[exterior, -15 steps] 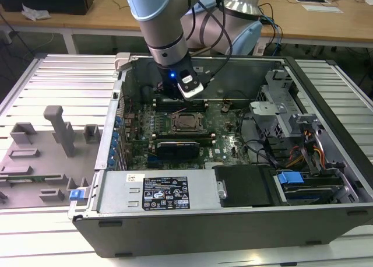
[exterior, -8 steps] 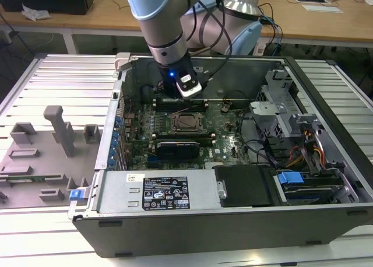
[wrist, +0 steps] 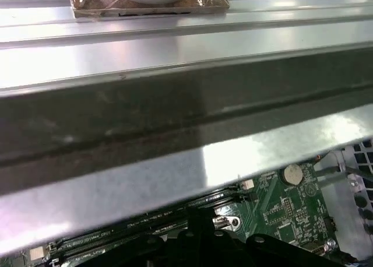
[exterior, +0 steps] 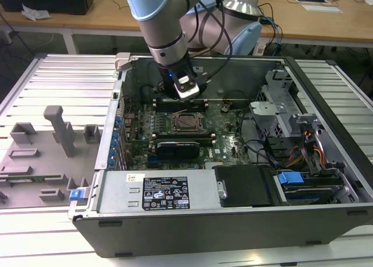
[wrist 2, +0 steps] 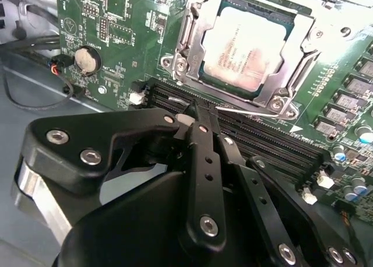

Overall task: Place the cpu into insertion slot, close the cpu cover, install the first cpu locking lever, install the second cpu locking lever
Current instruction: 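Install the first cpu locking lever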

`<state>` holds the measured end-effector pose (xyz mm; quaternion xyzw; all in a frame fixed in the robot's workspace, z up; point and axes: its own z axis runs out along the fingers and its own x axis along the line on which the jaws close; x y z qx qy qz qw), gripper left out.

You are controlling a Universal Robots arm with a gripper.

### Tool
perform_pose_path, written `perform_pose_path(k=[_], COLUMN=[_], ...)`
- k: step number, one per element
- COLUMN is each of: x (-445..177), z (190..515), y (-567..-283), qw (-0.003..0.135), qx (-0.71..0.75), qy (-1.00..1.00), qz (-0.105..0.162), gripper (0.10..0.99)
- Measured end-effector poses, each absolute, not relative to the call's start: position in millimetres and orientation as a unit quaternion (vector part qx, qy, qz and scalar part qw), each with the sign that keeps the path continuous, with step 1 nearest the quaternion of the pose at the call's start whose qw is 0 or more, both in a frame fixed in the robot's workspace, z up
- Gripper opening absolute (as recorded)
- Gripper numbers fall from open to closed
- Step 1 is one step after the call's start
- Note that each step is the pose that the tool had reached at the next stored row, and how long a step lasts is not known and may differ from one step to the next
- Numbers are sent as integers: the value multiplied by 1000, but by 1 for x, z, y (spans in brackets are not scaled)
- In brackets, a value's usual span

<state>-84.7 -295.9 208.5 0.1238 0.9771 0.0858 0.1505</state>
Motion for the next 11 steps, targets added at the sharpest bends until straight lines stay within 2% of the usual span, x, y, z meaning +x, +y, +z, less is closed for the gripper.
perform_pose_path(k=[11], x=[-85], z=[206], y=[-291], qw=[153], qx=[153], qy=[973], qz=[81], gripper=[106])
